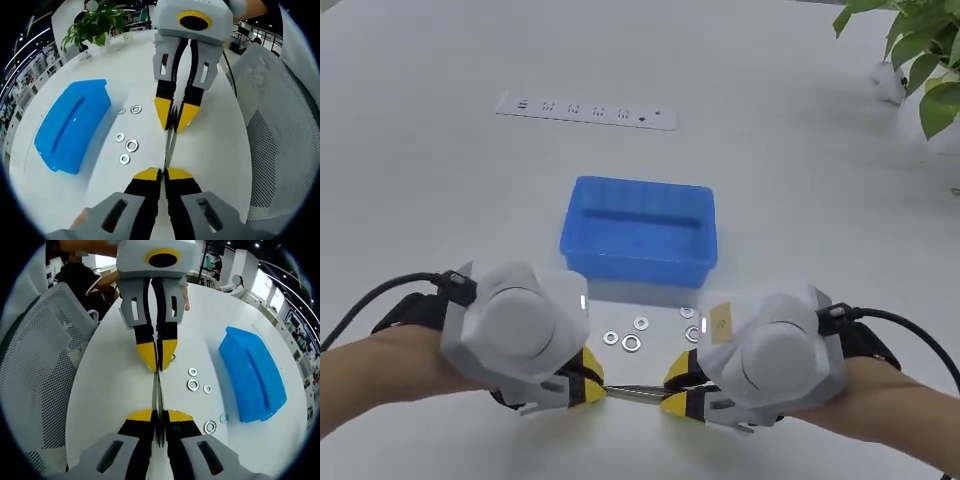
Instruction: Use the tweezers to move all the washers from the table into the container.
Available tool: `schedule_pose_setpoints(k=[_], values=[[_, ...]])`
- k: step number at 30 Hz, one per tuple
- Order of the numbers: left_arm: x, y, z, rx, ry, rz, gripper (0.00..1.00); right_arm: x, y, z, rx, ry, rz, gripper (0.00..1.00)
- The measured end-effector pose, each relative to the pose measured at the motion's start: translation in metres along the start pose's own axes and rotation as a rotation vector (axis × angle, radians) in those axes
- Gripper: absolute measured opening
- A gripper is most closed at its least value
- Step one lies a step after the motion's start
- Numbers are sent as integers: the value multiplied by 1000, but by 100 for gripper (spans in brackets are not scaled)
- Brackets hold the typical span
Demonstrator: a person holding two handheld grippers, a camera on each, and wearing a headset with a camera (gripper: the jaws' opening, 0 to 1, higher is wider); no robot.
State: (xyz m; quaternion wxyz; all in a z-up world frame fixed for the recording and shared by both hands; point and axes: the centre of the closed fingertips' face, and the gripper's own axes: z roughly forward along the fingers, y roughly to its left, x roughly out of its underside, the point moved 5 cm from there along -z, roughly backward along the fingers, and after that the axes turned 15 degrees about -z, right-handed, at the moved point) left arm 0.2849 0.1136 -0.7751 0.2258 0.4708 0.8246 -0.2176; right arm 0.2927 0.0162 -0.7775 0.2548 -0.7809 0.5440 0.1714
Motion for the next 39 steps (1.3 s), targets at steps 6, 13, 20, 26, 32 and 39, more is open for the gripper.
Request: schedule_pose_setpoints(k=[6, 13, 20, 26, 32, 39], values=[[0, -3, 0, 4, 16, 10, 6, 1, -1, 0, 7, -7, 17, 8], [2, -9, -1, -3, 44, 95, 5, -1, 1, 1, 16, -20, -15, 8], [4, -12, -5, -12, 53, 112, 6, -8, 10, -2, 31, -38, -47, 7], [5, -13, -7, -41, 46, 145, 7, -17, 8, -11, 63, -76, -34, 7], [2, -16, -16, -20, 42, 116, 5, -20, 10, -13, 71, -79, -59, 7], [-12, -23, -39, -21, -36, 110, 5, -23, 10, -17, 100, -98, -87, 7]])
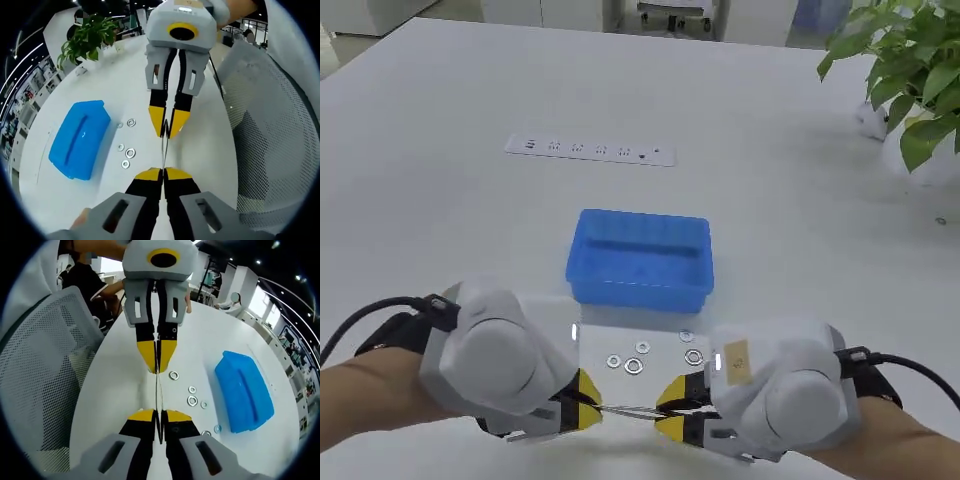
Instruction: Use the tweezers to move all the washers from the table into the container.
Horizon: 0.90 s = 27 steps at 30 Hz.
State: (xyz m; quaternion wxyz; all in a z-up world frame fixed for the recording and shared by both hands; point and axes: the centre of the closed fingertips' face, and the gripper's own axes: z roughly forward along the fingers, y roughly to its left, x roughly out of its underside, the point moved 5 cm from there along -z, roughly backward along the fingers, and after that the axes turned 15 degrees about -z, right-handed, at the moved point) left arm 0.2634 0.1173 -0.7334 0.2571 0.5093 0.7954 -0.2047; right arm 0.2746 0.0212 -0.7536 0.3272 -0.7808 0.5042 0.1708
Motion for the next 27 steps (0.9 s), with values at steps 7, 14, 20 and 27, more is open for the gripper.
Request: schedule_pose_setpoints(k=[7, 14, 20, 27], values=[[-22, -6, -16, 6, -72, -18, 6, -4, 0, -4, 37, -50, 10, 7], [-34, -10, -20, 17, -126, -48, 7, -6, -1, -7, 81, -125, 69, 7], [-41, -13, -17, 35, -160, -52, 7, -4, 2, -7, 90, -175, 116, 7], [-50, -16, -15, 63, -200, -57, 8, -4, 4, -6, 85, -215, 158, 7]])
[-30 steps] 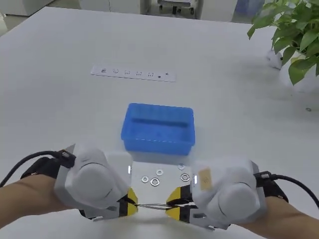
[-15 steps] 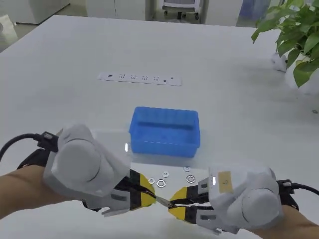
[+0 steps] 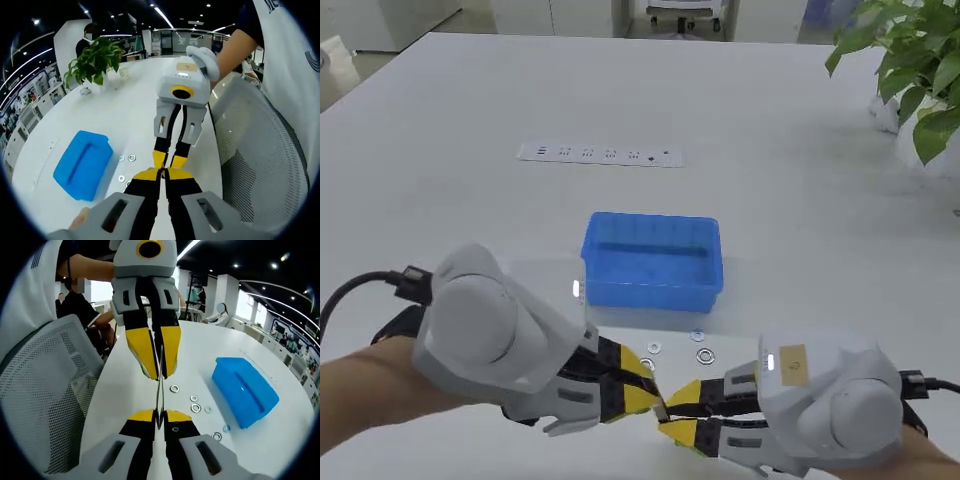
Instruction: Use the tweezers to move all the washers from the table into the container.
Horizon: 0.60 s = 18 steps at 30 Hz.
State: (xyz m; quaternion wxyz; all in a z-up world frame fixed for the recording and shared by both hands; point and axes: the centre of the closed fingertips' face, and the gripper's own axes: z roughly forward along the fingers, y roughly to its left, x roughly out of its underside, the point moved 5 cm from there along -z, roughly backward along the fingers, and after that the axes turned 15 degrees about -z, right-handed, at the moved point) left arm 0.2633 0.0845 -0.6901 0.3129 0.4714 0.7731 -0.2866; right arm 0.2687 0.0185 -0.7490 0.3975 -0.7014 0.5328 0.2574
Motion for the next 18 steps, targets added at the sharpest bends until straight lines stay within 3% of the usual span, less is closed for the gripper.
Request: schedule_pose_setpoints(k=[6, 13, 18], values=[[-7, -2, 1, 23, -35, -25, 7, 0, 2, 2, -7, -17, 18, 7], [-5, -2, 0, 28, -4, -4, 7, 0, 2, 3, -13, -20, 16, 7], [-4, 0, -1, 13, 7, 44, 9, 1, 1, 3, -3, -34, 40, 7]])
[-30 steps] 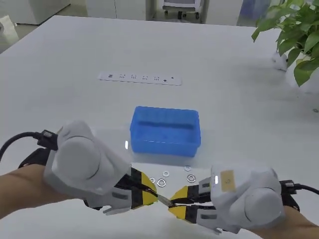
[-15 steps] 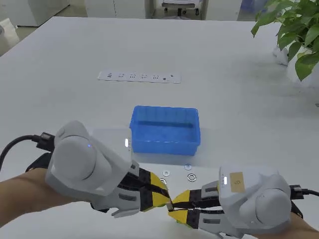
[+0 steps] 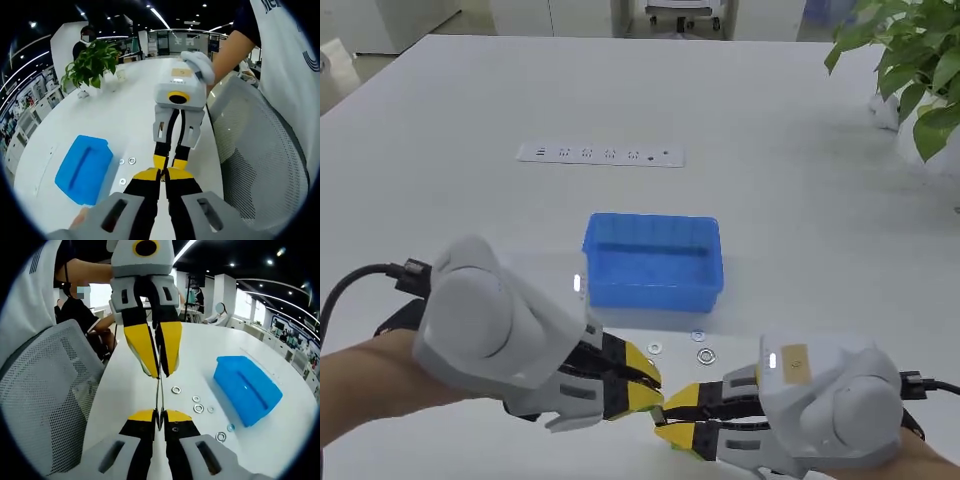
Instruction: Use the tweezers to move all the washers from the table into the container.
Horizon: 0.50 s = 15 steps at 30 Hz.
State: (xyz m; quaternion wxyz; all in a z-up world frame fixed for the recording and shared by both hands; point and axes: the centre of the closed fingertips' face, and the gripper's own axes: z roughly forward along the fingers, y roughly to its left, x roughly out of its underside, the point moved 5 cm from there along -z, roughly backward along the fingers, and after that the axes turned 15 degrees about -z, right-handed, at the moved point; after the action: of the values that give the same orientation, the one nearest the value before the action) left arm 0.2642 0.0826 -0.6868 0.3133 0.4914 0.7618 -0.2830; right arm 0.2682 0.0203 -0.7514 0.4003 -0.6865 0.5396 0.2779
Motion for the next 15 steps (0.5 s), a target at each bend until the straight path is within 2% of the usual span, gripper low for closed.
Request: schedule_pose_setpoints(k=[6, 10, 15], values=[[-1, 2, -1, 0, -9, -27, 8, 2, 0, -4, 9, -10, 26, 7], [-3, -1, 1, 27, -14, -39, 7, 3, 1, -5, 8, -9, 24, 7], [-9, -3, 4, 46, -52, -44, 7, 3, 1, -5, 0, -13, 33, 8]])
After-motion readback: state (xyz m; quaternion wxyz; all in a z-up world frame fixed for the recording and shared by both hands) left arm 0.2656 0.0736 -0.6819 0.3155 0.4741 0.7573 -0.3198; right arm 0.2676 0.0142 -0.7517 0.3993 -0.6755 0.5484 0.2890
